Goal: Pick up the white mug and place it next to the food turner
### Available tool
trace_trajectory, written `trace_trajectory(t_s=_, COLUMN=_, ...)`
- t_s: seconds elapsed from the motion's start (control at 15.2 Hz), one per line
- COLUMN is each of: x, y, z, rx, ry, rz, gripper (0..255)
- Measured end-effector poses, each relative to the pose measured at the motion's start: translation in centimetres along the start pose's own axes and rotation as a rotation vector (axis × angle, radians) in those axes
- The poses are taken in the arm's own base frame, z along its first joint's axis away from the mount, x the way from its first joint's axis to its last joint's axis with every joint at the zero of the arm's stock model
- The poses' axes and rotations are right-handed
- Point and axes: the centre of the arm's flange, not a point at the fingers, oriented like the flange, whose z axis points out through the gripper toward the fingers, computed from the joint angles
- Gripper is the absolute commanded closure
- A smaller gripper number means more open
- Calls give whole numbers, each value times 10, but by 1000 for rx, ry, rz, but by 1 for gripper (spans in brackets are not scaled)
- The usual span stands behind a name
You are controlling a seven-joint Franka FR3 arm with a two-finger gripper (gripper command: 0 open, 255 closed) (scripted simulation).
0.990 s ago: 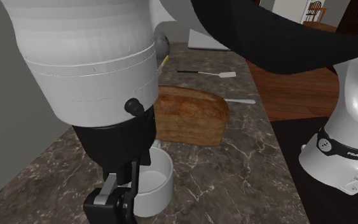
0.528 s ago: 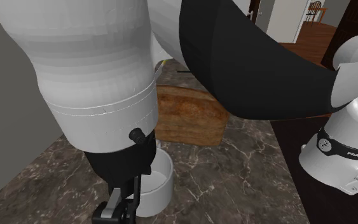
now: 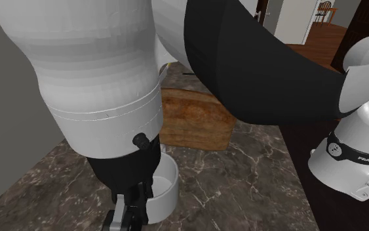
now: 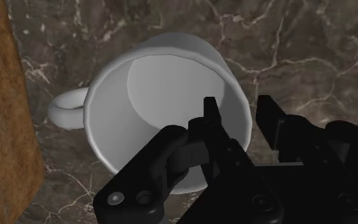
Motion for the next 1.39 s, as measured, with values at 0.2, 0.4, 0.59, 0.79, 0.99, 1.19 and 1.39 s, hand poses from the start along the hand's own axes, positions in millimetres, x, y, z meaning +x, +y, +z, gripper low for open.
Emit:
trace_trajectory(t_s=0.2, x=0, y=0, z=0, rx=0, ry=0, rz=0, gripper=255)
trace_trajectory(t_s=0.4, x=0, y=0, z=0, rx=0, ry=0, rz=0, gripper=255)
trace_trajectory(t_s=0.59, x=0, y=0, z=-2, rx=0, ry=0, rz=0, gripper=255)
trace_trajectory(t_s=0.79, x=0, y=1, z=-16, rx=0, ry=0, rz=0, gripper=255)
trace_trajectory(t_s=0.99, x=1, y=2, z=-32, rx=0, ry=0, rz=0, gripper=255)
trace_trajectory(t_s=1.19, x=0, y=2, z=-48, rx=0, ry=0, rz=0, gripper=255)
trace_trajectory(t_s=1.39, x=0, y=3, z=-62, rx=0, ry=0, rz=0, gripper=255)
